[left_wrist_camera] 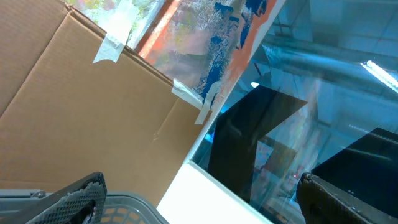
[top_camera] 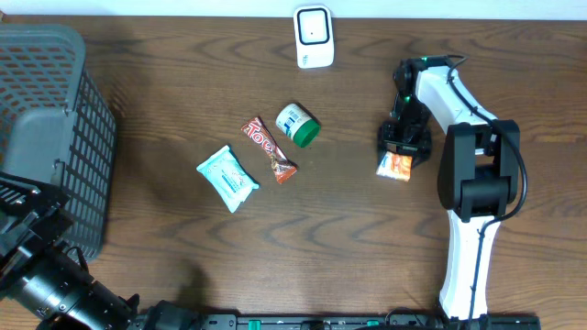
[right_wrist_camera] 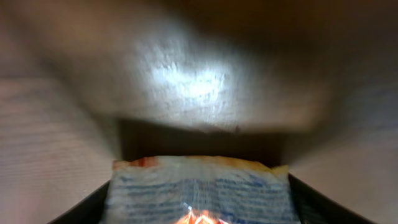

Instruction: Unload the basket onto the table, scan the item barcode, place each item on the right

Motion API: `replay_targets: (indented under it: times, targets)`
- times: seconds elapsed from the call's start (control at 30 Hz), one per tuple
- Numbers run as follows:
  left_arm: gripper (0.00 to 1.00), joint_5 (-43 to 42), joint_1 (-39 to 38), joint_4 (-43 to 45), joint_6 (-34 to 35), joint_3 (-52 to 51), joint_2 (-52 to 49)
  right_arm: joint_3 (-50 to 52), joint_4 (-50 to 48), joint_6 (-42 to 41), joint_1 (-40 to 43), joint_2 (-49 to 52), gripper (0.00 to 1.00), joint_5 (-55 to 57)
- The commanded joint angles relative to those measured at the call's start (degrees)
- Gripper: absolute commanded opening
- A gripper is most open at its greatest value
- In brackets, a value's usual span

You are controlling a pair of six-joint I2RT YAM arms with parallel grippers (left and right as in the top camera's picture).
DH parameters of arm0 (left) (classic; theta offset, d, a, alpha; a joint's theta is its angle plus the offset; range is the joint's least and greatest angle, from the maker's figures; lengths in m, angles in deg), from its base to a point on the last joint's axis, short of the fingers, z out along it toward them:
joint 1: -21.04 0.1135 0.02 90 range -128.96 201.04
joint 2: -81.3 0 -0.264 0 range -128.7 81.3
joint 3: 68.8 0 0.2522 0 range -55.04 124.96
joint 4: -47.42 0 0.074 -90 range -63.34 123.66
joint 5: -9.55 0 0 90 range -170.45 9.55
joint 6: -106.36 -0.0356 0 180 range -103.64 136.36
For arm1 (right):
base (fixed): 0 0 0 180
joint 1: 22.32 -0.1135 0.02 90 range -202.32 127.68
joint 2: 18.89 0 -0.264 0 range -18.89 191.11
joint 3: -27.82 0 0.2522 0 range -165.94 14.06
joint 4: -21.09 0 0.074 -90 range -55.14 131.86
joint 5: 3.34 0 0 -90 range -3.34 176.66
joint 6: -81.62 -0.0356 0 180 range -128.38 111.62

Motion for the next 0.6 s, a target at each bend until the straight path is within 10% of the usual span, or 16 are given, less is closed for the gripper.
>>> replay_targets:
  times: [0.0, 0.57]
  targets:
    - [0.98, 0.1, 0.3, 0.2, -0.7, 0.4, 0.6, 1.3, -7.8, 5.0, -0.2, 6.8, 0.63, 0.9]
    - [0.98, 0.1, 0.3, 0.2, -0.7, 0.4, 0.6, -9.0, 10.4, 7.2, -1.2, 6.3, 0.52, -8.4]
